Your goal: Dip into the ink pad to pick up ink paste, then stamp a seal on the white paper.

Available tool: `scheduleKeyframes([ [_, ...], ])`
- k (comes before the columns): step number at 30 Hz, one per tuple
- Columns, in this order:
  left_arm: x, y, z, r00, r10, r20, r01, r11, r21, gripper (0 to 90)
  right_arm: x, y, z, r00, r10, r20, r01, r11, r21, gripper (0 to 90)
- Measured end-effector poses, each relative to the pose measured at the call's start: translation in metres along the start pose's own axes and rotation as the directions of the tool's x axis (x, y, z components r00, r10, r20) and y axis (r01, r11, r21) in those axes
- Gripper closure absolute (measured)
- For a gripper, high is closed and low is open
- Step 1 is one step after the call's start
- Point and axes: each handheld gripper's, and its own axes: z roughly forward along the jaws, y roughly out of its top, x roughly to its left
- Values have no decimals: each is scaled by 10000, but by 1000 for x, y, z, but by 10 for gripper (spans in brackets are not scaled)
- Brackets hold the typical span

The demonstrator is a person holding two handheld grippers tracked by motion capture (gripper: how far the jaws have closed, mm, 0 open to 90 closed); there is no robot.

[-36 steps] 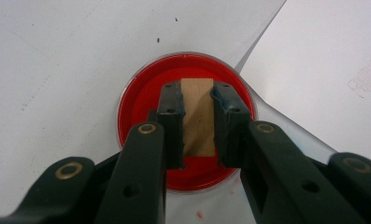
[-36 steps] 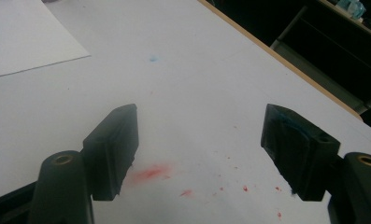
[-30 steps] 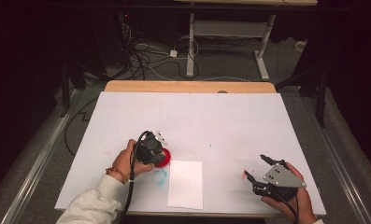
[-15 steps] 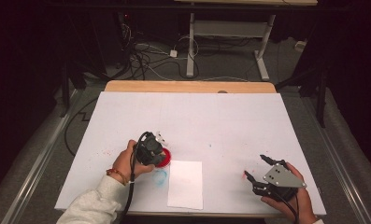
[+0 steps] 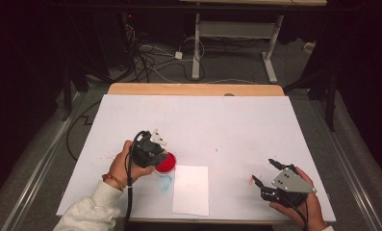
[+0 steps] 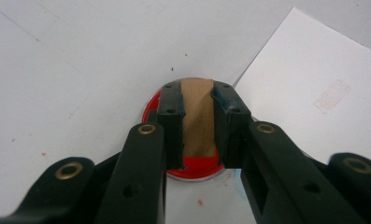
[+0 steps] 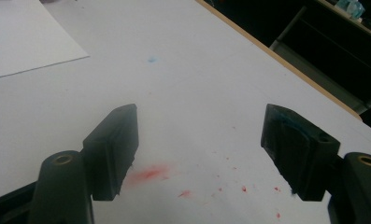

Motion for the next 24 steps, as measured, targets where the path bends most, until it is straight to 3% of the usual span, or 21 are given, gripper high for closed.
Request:
scheduleKeyframes([
  [13, 8, -9, -6, 9998, -93, 182, 96, 9998, -175, 735, -2, -1, 2, 10000, 25, 80, -26, 9999, 116, 281],
  [24, -4, -2, -14, 9989, 318, 336, -301, 9983, -495, 735, -2, -1, 1, 10000, 7, 66, -8, 10000, 79, 281],
])
